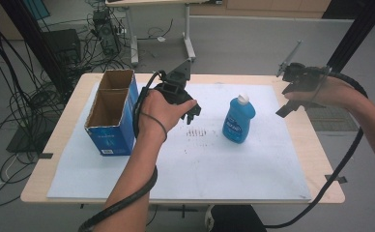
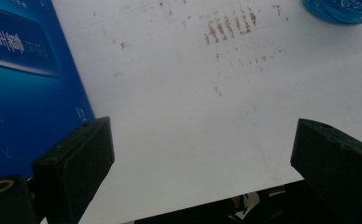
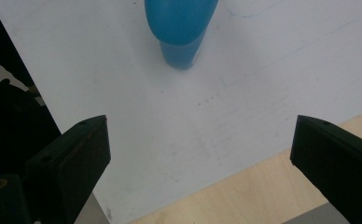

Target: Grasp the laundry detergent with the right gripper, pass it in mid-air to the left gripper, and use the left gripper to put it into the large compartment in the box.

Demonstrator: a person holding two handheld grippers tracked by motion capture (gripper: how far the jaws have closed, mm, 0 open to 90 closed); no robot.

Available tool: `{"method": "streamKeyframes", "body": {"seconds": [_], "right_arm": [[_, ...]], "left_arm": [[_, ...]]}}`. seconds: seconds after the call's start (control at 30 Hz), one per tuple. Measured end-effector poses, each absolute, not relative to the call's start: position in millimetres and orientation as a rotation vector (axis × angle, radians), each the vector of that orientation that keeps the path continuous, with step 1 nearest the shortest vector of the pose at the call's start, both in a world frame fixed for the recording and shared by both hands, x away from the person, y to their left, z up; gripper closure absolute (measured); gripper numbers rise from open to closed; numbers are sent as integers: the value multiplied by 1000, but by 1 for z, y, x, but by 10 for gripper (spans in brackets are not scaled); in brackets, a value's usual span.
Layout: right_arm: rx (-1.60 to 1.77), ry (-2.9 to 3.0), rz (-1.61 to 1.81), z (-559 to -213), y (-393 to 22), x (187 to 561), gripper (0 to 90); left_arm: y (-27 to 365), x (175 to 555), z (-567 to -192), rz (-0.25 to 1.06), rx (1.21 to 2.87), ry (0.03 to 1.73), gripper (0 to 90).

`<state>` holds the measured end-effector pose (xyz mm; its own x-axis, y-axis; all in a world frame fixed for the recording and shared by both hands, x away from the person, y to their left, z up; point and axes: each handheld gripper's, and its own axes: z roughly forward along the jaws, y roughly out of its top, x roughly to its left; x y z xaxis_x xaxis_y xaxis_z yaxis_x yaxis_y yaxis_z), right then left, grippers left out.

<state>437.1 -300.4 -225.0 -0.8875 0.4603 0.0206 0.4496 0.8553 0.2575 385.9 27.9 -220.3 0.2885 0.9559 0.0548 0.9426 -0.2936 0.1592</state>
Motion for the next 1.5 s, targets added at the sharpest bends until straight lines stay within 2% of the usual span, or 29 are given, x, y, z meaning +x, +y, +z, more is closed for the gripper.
{"method": "streamKeyframes", "body": {"seconds": [0.9,1.5], "right_arm": [[813,2955,554,-294,-310,423,48],[845,2806,808,-347,-290,413,35]], "left_arm": [[26,386,-224,203,2456,1797,65],[25,386,-228,202,2461,1790,65]]}}
